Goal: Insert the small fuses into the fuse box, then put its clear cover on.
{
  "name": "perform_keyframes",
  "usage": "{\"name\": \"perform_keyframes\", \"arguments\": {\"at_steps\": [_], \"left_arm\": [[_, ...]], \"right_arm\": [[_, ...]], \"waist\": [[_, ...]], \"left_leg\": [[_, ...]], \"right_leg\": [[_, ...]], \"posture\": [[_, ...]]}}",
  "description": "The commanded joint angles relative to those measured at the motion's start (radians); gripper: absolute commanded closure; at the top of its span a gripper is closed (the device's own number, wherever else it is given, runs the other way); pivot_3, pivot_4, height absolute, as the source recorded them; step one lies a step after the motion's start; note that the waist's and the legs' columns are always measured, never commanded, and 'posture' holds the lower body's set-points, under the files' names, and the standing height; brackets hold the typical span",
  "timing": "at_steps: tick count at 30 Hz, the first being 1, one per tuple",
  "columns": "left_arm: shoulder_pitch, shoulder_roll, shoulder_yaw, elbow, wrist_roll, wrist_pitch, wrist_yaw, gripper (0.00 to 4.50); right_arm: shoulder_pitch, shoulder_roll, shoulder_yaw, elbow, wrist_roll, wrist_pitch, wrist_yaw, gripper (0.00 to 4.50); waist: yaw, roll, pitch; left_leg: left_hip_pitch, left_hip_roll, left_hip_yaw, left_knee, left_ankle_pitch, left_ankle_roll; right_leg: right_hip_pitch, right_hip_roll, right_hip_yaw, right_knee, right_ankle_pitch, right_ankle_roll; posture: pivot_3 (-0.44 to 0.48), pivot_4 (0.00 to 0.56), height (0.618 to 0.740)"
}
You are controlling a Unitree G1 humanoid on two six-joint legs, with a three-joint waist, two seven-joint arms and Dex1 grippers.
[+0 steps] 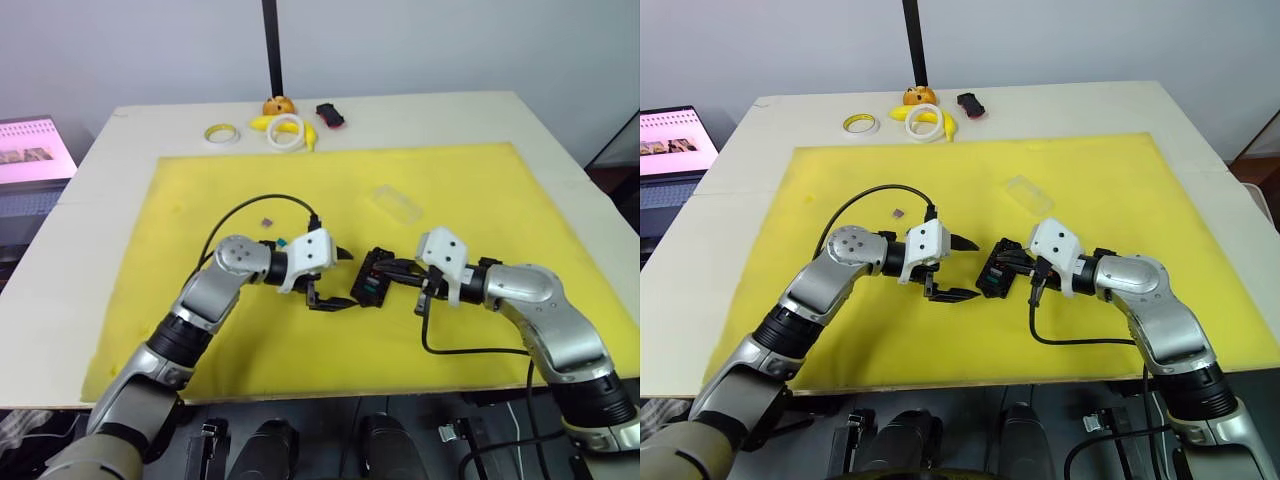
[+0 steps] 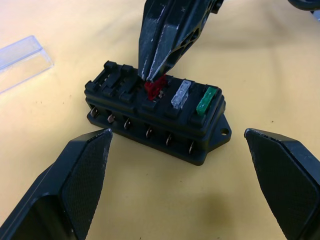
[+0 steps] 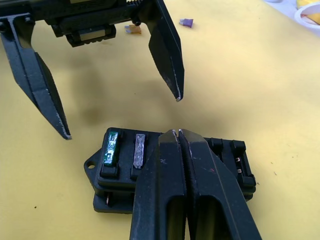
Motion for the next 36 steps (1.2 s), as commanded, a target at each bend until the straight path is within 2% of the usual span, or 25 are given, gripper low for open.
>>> {"name": "perform_keyframes", "arguments": {"at_steps": [1, 18, 26, 31, 34, 36], "left_arm": [[-0.023, -0.002, 0.021, -0.018, -0.007, -0.016, 0.002, 0.00], [-0.021, -0.002, 0.026, -0.020, -0.008, -0.013, 0.012, 0.00], [-0.022, -0.003, 0.026, -0.017, -0.010, -0.015, 0.011, 0.00], [-0.020, 0.000, 0.023, -0.017, -0.013, -0.022, 0.000, 0.00], [-0.021, -0.001, 0.022, -0.014, -0.014, -0.027, -0.008, 0.00], [-0.024, -0.003, 0.019, -0.010, -0.016, -0.033, -0.018, 0.00]], "right_arm": [[-0.001, 0.005, 0.032, -0.008, -0.011, 0.013, 0.004, 4.43], [-0.040, -0.026, 0.074, 0.028, -0.038, 0.064, 0.027, 4.43], [-0.068, -0.017, 0.002, -0.018, 0.022, 0.083, 0.010, 4.43], [-0.070, -0.022, -0.069, -0.091, 0.107, 0.172, -0.009, 4.43], [-0.033, -0.038, -0.080, -0.125, 0.114, 0.193, -0.017, 3.57], [0.000, -0.042, -0.074, -0.141, 0.096, 0.188, -0.034, 2.61]], "waist": [[0.000, 0.000, 0.000], [0.001, 0.000, 0.000], [0.001, 0.000, 0.000], [0.001, 0.000, 0.000], [0.002, 0.000, 0.000], [0.003, 0.000, 0.000]], "left_leg": [[0.000, 0.000, 0.000, 0.000, 0.000, 0.000], [0.001, 0.000, 0.000, 0.000, 0.000, 0.000], [0.001, 0.000, 0.000, 0.000, 0.000, 0.000], [0.000, 0.000, 0.000, 0.000, 0.000, 0.000], [0.000, 0.000, 0.000, 0.000, 0.000, 0.000], [0.000, 0.000, 0.000, 0.000, 0.000, 0.000]], "right_leg": [[0.000, 0.000, 0.000, 0.000, 0.000, 0.000], [0.001, 0.000, 0.000, 0.000, 0.000, 0.000], [0.001, 0.000, 0.000, 0.000, 0.000, 0.000], [0.000, 0.000, 0.000, 0.000, 0.000, 0.000], [0.000, 0.000, 0.000, 0.000, 0.000, 0.000], [0.000, 0.000, 0.000, 0.000, 0.000, 0.000]], "posture": [[0.000, 0.150, 0.740], [0.000, 0.150, 0.740], [0.000, 0.150, 0.740], [0.000, 0.150, 0.740], [0.000, 0.150, 0.740], [0.000, 0.150, 0.740]]}}
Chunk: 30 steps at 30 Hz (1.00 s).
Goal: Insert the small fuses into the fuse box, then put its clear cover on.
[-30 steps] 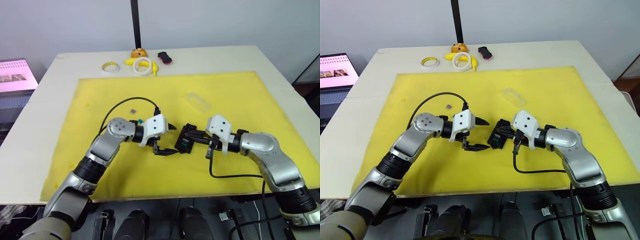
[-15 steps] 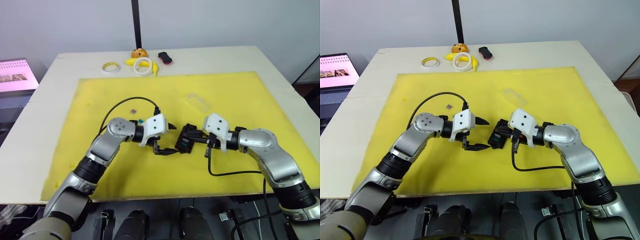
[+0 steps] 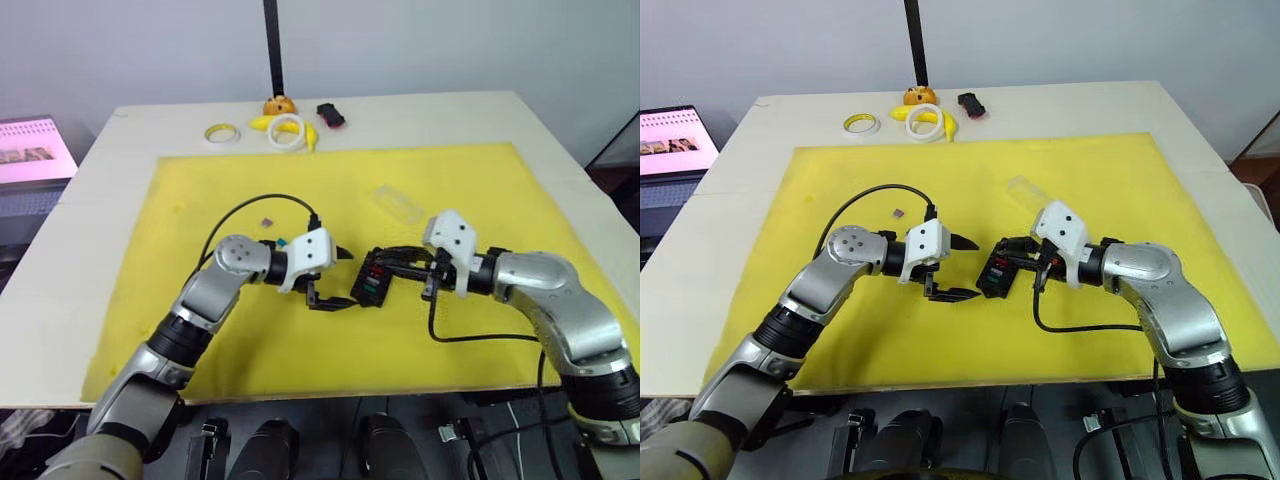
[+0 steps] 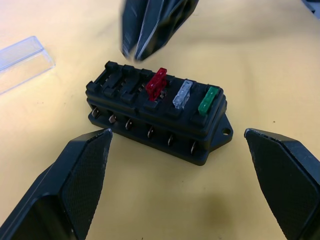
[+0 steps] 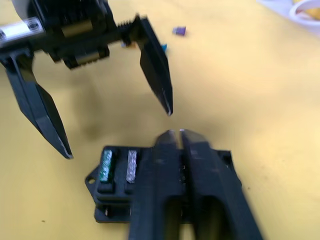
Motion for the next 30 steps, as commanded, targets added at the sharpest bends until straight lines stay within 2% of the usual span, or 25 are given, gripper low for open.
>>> {"name": "perform_keyframes", "arguments": {"at_steps": [1, 9, 29, 30], "left_arm": [[-0.025, -0.003, 0.016, -0.011, -0.016, -0.028, -0.017, 0.00], [-0.036, -0.011, 0.014, 0.001, -0.011, -0.035, -0.030, 0.00], [-0.023, -0.001, 0.016, -0.014, -0.008, -0.029, -0.027, 0.00], [-0.022, -0.001, 0.016, -0.015, -0.008, -0.029, -0.027, 0.00]], "right_arm": [[0.038, -0.010, -0.013, -0.046, -0.009, 0.000, -0.028, 2.22], [0.046, 0.011, -0.021, -0.045, -0.001, 0.031, -0.080, 2.22], [0.032, 0.019, 0.027, 0.014, -0.024, 0.006, -0.085, 2.22], [0.031, 0.019, 0.029, 0.016, -0.025, 0.005, -0.084, 2.74]], "waist": [[0.000, 0.000, 0.000], [-0.002, 0.000, 0.000], [-0.002, 0.000, 0.000], [-0.002, 0.000, 0.000]], "left_leg": [[0.000, 0.000, 0.000, 0.000, 0.000, 0.000], [0.000, 0.000, 0.000, 0.000, 0.000, 0.000], [0.000, 0.000, 0.000, 0.000, 0.000, 0.000], [0.000, 0.000, 0.000, 0.000, 0.000, 0.000]], "right_leg": [[0.000, 0.000, 0.000, 0.000, 0.000, 0.000], [0.000, 0.000, 0.000, 0.000, 0.000, 0.000], [0.000, 0.000, 0.000, 0.000, 0.000, 0.000], [0.000, 0.000, 0.000, 0.000, 0.000, 0.000]], "posture": [[0.000, 0.150, 0.740], [0.000, 0.150, 0.740], [0.000, 0.150, 0.740], [0.000, 0.150, 0.740]]}}
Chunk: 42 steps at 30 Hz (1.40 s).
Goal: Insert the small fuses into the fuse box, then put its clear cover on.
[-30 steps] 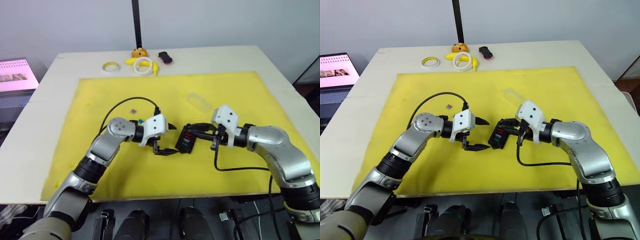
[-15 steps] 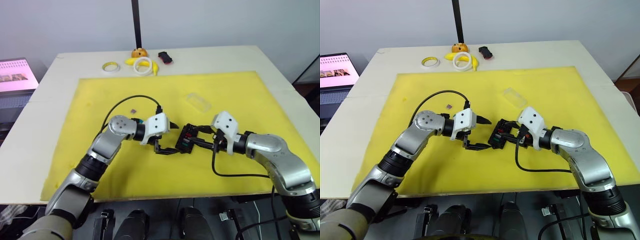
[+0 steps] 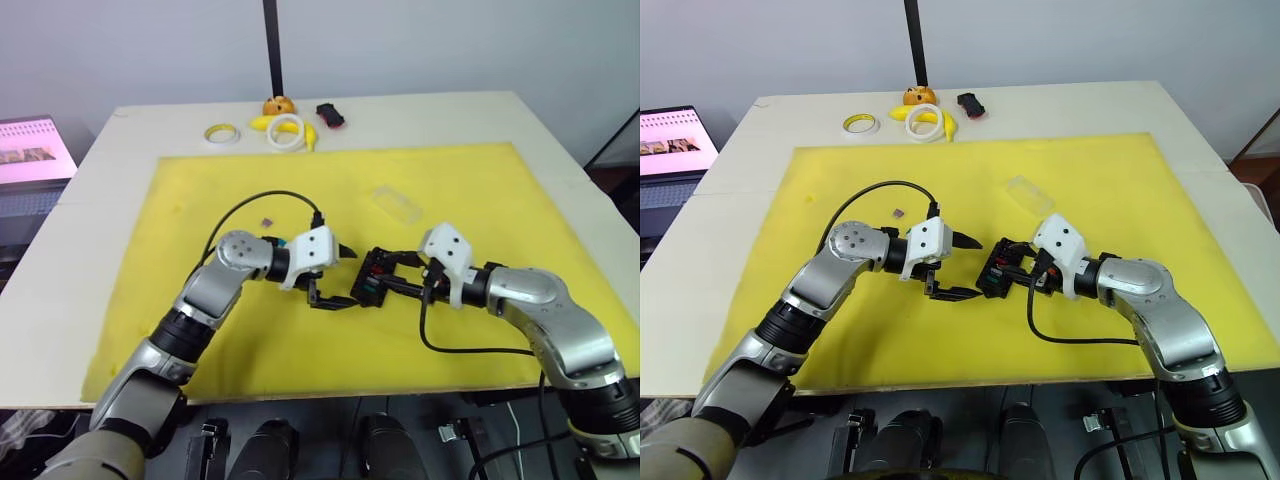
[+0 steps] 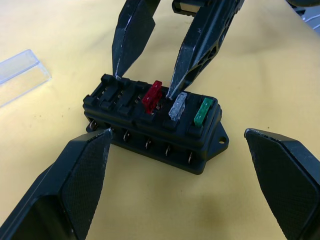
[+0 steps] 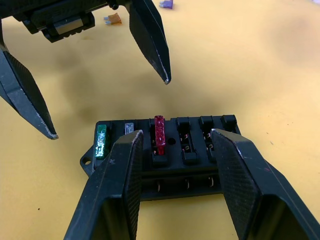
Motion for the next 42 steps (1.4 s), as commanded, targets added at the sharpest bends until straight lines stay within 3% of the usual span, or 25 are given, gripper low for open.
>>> {"name": "perform_keyframes", "arguments": {"at_steps": [1, 4, 5, 19, 42], "left_arm": [[0.001, 0.007, 0.017, -0.029, -0.009, -0.010, 0.001, 0.00], [0.000, 0.007, 0.017, -0.028, -0.008, -0.009, 0.002, 0.00], [-0.001, 0.007, 0.018, -0.027, -0.008, -0.009, 0.002, 0.00], [0.001, 0.005, 0.019, -0.027, -0.008, -0.008, 0.013, 0.00], [-0.003, 0.007, 0.021, -0.024, -0.009, -0.008, 0.023, 0.00]], "right_arm": [[-0.014, 0.002, 0.003, 0.002, -0.005, -0.011, 0.003, 2.95], [-0.017, 0.001, 0.014, 0.002, -0.004, -0.014, 0.013, 4.38], [-0.018, -0.001, 0.017, 0.000, -0.002, -0.014, 0.018, 4.49], [-0.129, -0.079, 0.069, 0.057, -0.028, -0.003, 0.129, 4.49], [-0.105, -0.072, 0.107, 0.072, -0.067, 0.010, 0.127, 4.49]], "waist": [[0.000, 0.000, 0.000], [0.000, 0.000, 0.000], [0.000, 0.000, 0.000], [0.000, 0.000, 0.000], [-0.001, 0.000, 0.000]], "left_leg": [[0.000, 0.000, 0.000, 0.000, 0.000, 0.000], [0.000, 0.000, 0.000, 0.000, 0.000, 0.000], [0.000, 0.000, 0.000, 0.000, 0.000, 0.000], [0.000, 0.000, 0.000, 0.000, 0.000, 0.000], [0.000, 0.000, 0.000, 0.000, 0.000, 0.000]], "right_leg": [[0.000, 0.000, 0.000, 0.000, 0.000, 0.000], [0.000, 0.000, 0.000, 0.000, 0.000, 0.000], [0.000, 0.000, 0.000, 0.000, 0.000, 0.000], [0.000, 0.000, 0.000, 0.000, 0.000, 0.000], [0.000, 0.000, 0.000, 0.000, 0.000, 0.000]], "posture": [[0.000, 0.150, 0.740], [0.000, 0.150, 0.740], [0.000, 0.150, 0.740], [0.000, 0.150, 0.740], [0.000, 0.150, 0.740]]}}
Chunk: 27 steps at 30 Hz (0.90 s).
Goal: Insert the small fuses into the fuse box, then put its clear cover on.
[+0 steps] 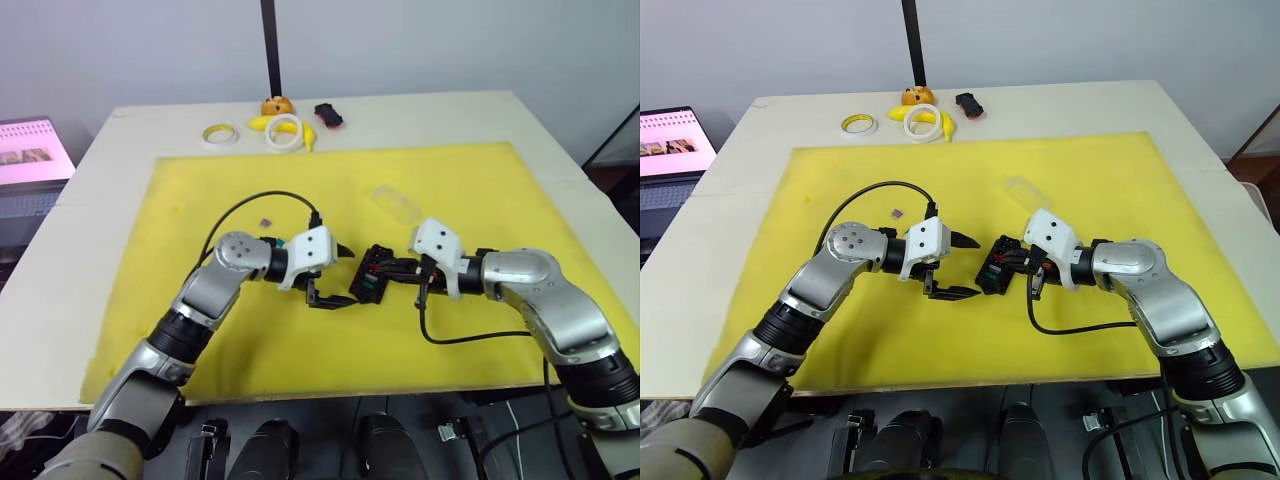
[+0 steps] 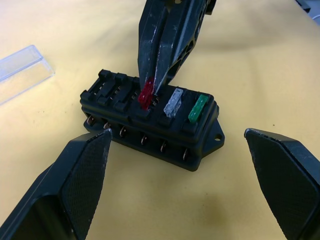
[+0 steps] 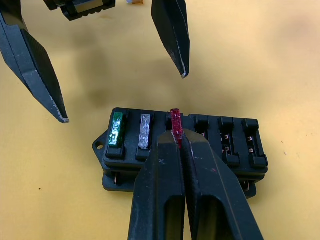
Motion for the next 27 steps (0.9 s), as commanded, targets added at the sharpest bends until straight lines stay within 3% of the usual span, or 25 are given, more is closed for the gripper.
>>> {"name": "perform_keyframes", "arguments": {"at_steps": [1, 19, 22, 27], "left_arm": [[-0.007, -0.002, 0.020, -0.022, -0.009, -0.009, 0.006, 0.00], [-0.010, -0.006, 0.015, -0.007, -0.011, -0.019, 0.000, 0.00], [-0.010, -0.006, 0.014, -0.004, -0.010, -0.023, -0.004, 0.00], [-0.011, -0.007, 0.014, 0.000, -0.010, -0.027, -0.007, 0.00]], "right_arm": [[0.023, -0.014, 0.014, -0.014, -0.019, 0.019, -0.003, 4.49], [0.052, 0.006, -0.031, -0.066, 0.004, 0.023, -0.049, 4.49], [0.051, 0.010, -0.056, -0.100, 0.026, 0.034, -0.057, 3.48], [0.024, 0.018, -0.114, -0.144, 0.071, 0.064, -0.080, 1.02]], "waist": [[0.000, 0.000, 0.000], [0.001, 0.000, 0.000], [0.002, 0.000, 0.000], [0.001, 0.000, 0.000]], "left_leg": [[0.000, 0.000, 0.000, 0.000, 0.000, 0.000], [0.000, 0.000, 0.000, 0.000, 0.000, 0.000], [0.000, 0.000, 0.000, 0.000, 0.000, 0.000], [0.000, 0.000, 0.000, 0.000, 0.000, 0.000]], "right_leg": [[0.000, 0.000, 0.000, 0.000, 0.000, 0.000], [0.000, 0.000, 0.000, 0.000, 0.000, 0.000], [0.000, 0.000, 0.000, 0.000, 0.000, 0.000], [0.000, 0.000, 0.000, 0.000, 0.000, 0.000]], "posture": [[0.000, 0.150, 0.740], [0.000, 0.150, 0.740], [0.000, 0.150, 0.740], [0.000, 0.150, 0.740]]}}
